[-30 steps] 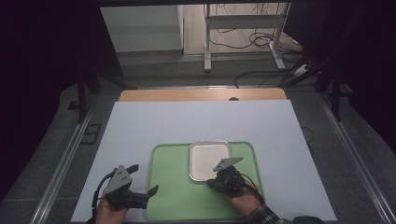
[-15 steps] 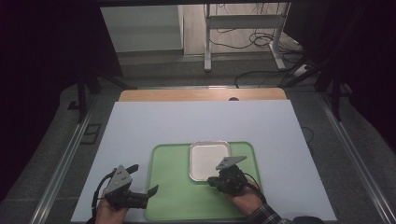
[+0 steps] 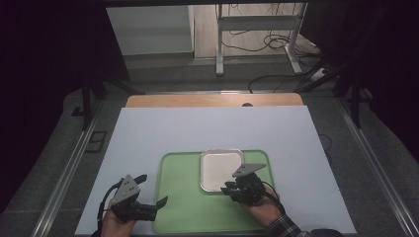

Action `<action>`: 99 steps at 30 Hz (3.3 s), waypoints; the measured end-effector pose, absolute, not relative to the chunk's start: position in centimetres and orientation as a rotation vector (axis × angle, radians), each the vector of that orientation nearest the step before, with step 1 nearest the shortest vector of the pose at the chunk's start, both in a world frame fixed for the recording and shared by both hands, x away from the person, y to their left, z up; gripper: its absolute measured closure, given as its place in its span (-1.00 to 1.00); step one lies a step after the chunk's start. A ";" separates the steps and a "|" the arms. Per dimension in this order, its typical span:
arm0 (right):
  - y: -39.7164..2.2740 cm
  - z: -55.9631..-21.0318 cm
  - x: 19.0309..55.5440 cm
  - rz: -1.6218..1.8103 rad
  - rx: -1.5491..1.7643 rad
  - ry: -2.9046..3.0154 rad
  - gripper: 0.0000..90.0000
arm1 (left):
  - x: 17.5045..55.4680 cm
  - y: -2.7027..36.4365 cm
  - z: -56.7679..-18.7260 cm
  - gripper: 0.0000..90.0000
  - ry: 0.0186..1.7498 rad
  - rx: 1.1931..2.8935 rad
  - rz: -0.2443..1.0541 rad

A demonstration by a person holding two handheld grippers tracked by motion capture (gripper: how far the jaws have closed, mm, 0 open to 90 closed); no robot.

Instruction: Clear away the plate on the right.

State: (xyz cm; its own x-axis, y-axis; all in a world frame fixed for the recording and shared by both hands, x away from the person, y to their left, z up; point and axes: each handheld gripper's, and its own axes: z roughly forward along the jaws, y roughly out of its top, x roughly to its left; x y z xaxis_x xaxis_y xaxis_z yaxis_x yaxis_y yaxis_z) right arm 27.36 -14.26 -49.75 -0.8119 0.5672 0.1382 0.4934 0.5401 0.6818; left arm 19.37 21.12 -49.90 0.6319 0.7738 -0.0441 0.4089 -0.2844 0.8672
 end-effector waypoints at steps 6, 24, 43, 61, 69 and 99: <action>-14.6 -49.5 27.5 1.136 0.928 2.650 0.50 | 19.4 21.1 -49.9 -0.99 0.938 1.912 0.480; -15.6 -48.8 27.7 1.130 0.925 2.604 0.27 | 19.4 21.1 -49.9 -0.99 0.939 1.909 0.476; -17.0 -47.8 27.9 1.129 0.912 2.529 0.19 | 19.3 21.1 -49.9 -0.99 0.933 1.913 0.476; -18.4 -47.2 28.1 1.119 0.898 2.495 -0.07 | 19.3 21.0 -49.9 -0.99 0.931 1.915 0.475; -19.0 -47.1 28.2 1.120 0.887 2.477 -0.19 | 19.3 21.0 -49.9 -0.99 0.929 1.916 0.475; -20.9 -46.6 27.9 1.132 0.892 2.427 -0.85 | 19.3 21.0 -49.9 -0.99 0.928 1.921 0.479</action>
State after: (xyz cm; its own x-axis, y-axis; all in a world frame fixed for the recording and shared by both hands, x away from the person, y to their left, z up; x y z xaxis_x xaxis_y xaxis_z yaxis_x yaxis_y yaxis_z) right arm 27.93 -20.91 -46.56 -0.7552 0.6551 -0.0224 0.4038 0.4919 0.7713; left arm 19.28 20.98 -49.87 0.6403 0.7670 -0.0424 0.4090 -0.2937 0.8640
